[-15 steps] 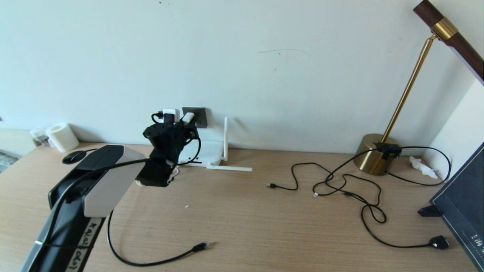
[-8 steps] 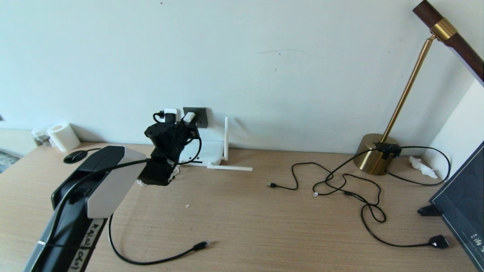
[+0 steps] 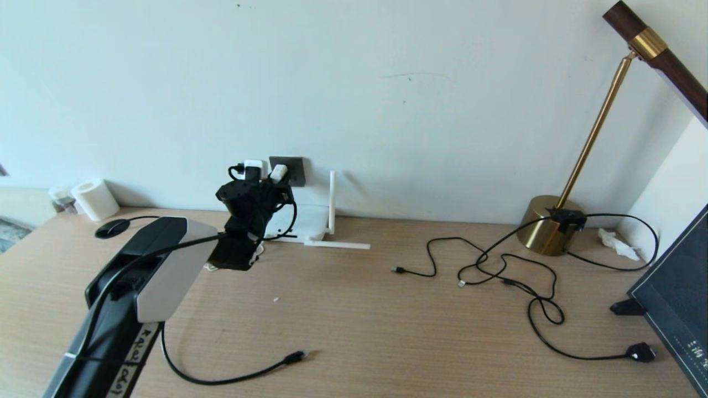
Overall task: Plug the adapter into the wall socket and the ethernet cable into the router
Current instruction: Plug plug into socket
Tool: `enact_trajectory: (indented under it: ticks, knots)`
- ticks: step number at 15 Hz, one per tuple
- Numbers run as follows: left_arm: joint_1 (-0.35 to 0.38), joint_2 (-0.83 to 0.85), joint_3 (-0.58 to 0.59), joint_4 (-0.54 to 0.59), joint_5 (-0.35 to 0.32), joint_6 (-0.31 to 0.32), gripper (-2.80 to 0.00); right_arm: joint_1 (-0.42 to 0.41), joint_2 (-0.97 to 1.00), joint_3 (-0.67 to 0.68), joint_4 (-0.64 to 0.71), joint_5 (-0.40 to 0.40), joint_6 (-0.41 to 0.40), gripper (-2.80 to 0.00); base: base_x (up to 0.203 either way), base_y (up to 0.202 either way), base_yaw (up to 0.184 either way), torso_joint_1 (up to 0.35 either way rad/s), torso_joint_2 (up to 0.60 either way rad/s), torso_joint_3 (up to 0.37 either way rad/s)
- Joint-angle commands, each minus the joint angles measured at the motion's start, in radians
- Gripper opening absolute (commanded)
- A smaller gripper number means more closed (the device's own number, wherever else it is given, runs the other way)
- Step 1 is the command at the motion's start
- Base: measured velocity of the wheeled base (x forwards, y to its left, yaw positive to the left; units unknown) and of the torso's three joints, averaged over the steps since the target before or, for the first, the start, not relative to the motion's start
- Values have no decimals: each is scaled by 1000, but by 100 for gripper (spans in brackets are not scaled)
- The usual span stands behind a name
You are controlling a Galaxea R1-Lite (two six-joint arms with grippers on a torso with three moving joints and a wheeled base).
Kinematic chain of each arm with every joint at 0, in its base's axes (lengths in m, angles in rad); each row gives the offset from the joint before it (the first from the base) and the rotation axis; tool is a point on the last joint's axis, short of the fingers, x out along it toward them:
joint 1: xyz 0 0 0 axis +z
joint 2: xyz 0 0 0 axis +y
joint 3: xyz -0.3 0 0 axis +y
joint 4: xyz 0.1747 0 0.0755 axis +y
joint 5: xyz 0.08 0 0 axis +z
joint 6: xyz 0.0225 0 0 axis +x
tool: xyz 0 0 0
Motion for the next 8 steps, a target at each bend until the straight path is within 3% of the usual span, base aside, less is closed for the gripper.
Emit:
enact_trajectory:
  ticks: [1, 8]
  knots:
    - [0, 8, -16, -8, 0, 1, -280, 0, 0, 0, 0, 0, 0, -280, 0, 0, 0, 0, 0, 0]
    - [-7, 5, -17, 6, 1, 1, -280, 0, 0, 0, 0, 0, 0, -280, 0, 0, 0, 0, 0, 0]
